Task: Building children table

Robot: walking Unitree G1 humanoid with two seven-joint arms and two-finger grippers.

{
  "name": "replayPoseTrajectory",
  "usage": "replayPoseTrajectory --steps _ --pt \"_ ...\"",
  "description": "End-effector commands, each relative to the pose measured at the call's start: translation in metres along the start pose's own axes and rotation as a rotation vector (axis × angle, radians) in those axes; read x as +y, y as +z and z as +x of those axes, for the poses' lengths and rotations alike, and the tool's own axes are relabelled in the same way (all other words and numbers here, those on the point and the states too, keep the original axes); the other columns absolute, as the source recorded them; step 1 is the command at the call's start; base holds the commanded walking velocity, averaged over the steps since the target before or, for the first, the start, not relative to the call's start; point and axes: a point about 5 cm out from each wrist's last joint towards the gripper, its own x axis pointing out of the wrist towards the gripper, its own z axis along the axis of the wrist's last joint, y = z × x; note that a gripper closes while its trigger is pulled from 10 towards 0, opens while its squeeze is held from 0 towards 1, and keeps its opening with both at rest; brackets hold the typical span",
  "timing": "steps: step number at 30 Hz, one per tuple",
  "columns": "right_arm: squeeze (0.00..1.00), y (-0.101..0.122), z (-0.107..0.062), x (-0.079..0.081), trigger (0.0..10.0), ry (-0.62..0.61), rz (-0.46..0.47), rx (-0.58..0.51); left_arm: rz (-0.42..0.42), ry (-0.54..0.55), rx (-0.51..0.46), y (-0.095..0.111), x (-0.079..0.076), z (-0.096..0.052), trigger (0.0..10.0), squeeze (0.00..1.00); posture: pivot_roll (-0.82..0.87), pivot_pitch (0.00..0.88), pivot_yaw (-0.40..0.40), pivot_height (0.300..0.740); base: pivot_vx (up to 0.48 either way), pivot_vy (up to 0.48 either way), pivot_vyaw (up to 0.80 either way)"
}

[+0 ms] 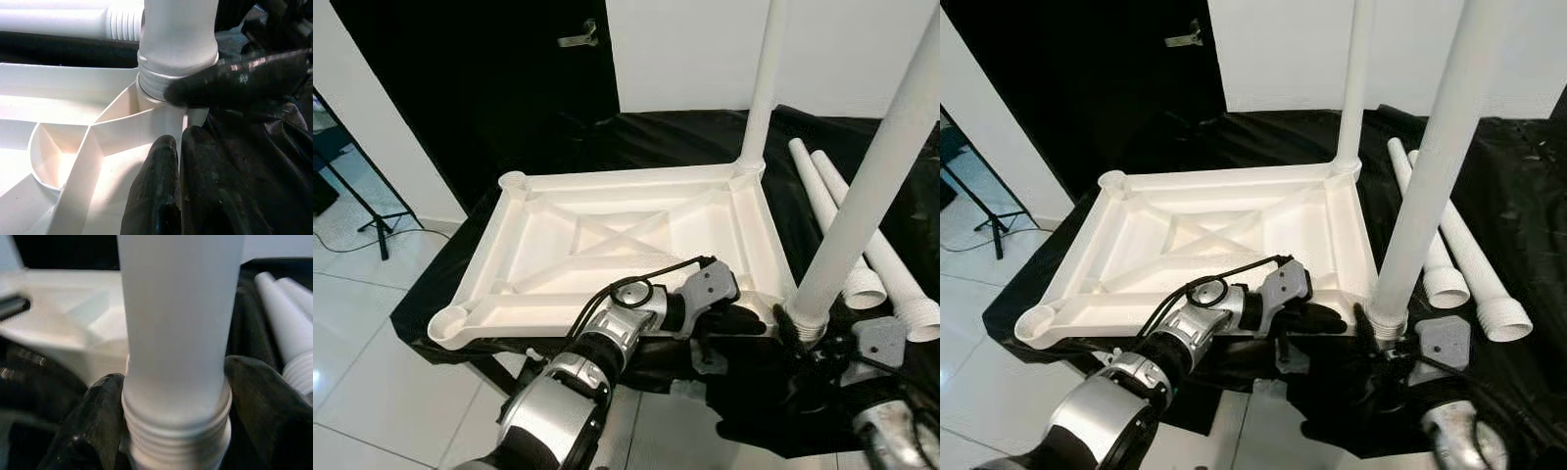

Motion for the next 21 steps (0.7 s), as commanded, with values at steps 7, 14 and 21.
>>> replayPoseTrajectory --steps 7,14,21 --pt "0.0 0.006 0.01 -0.009 10.0 0.147 -0.099 -0.03 -0.129 0.106 0.153 -0.042 -0.012 -0.001 10.0 0.0 0.0 0.0 0.082 0.74 0.0 0.0 0.0" --pt "0.0 0.011 0.012 -0.021 10.0 0.175 -0.129 -0.042 -0.129 0.104 0.153 -0.042 -0.012 -0.001 10.0 0.0 0.01 0.0 0.078 0.74 0.0 0.0 0.0" --pt "0.0 0.011 0.01 -0.022 0.0 0.203 -0.094 -0.052 -0.13 0.095 0.157 -0.043 -0.014 0.0 10.0 0.0 0.01 0.0 0.084 0.74 0.0 0.0 0.0"
